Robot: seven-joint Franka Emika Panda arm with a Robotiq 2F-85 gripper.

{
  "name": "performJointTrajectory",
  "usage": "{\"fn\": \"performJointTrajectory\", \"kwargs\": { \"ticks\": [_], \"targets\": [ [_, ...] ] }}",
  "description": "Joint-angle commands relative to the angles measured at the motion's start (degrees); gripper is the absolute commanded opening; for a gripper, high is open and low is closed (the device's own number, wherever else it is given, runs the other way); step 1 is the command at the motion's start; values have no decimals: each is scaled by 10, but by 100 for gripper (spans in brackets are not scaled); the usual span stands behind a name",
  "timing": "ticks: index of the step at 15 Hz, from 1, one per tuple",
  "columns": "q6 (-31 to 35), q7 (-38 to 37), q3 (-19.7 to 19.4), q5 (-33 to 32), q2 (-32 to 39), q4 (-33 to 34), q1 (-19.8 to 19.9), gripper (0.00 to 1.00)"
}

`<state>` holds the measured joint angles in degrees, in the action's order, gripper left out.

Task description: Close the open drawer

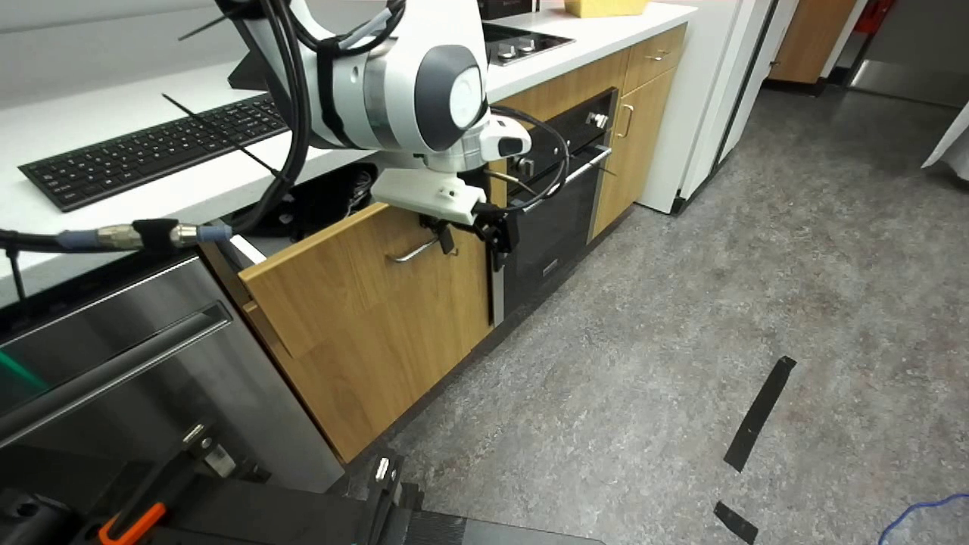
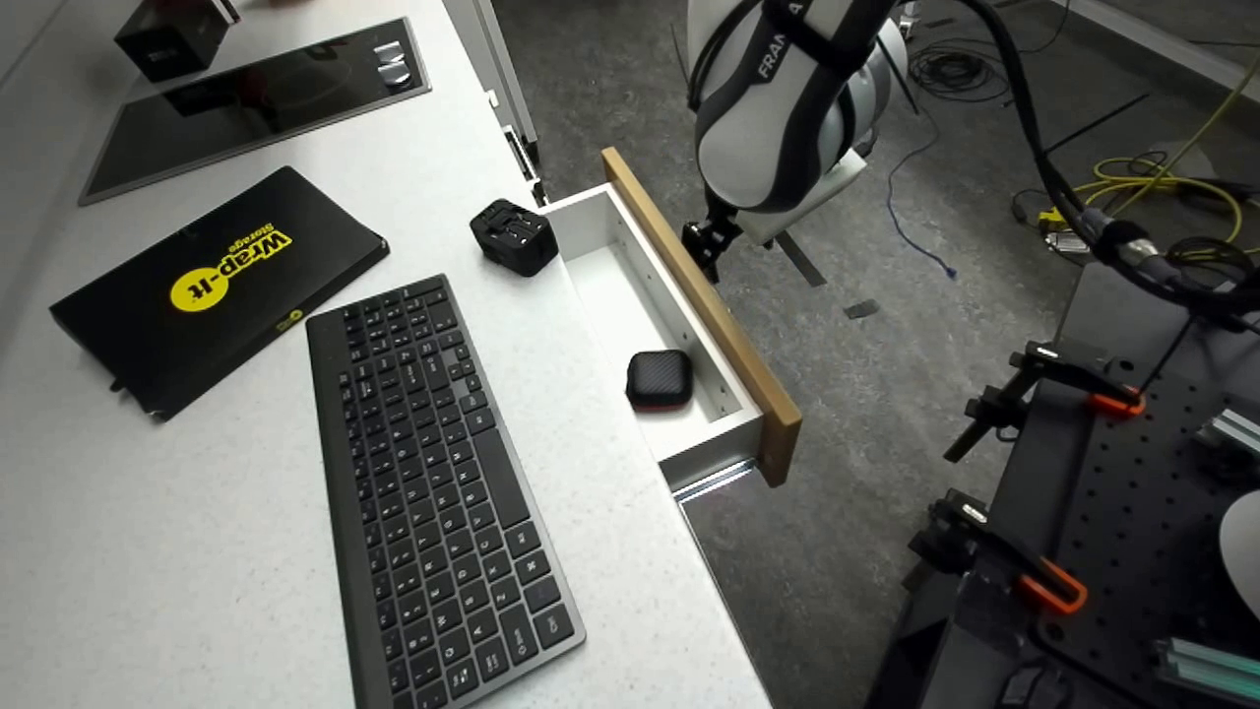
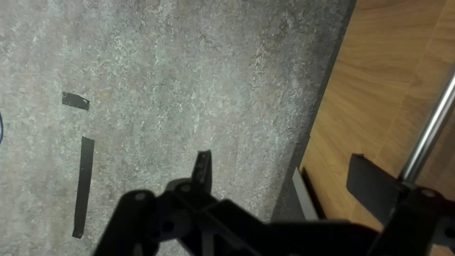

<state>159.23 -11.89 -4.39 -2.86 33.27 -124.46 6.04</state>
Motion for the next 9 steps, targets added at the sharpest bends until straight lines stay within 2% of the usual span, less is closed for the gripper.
{"fn": "performJointTrajectory", "kwargs": {
  "ticks": [1,7,9],
  "targets": [
    [-15,11,-8,17,6,12,-18,100],
    [-22,11,-8,17,19,24,-23,100],
    [-26,31,32,53,36,44,6,100]
  ]
}}
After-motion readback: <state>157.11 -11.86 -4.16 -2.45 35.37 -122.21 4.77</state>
